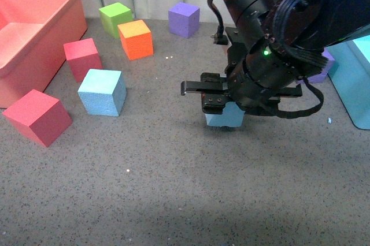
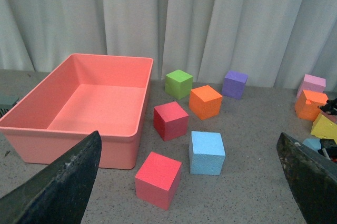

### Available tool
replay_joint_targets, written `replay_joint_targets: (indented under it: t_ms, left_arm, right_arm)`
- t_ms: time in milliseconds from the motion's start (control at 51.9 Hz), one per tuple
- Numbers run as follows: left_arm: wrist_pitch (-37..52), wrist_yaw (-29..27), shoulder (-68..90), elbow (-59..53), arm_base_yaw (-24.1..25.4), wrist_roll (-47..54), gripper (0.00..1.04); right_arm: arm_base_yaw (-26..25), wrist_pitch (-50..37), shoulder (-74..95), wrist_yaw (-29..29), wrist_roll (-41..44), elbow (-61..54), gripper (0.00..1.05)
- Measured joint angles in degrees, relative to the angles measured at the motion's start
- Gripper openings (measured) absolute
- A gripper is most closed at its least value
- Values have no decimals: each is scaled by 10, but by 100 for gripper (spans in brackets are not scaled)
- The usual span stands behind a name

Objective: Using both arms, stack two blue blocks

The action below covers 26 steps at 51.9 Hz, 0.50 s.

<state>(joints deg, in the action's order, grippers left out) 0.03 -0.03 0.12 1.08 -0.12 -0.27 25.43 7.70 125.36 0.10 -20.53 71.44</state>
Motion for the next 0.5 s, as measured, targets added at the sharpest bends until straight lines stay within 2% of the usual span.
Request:
replay_joint_targets:
  t_ms: [328,501]
  left_arm:
    - [0,0,0,0,0,0,98]
    - [0,0,0,0,0,0,98]
  right_arm:
    - [22,7,29,0,-24,24,44]
    - [26,6,29,-2,-34,24,73]
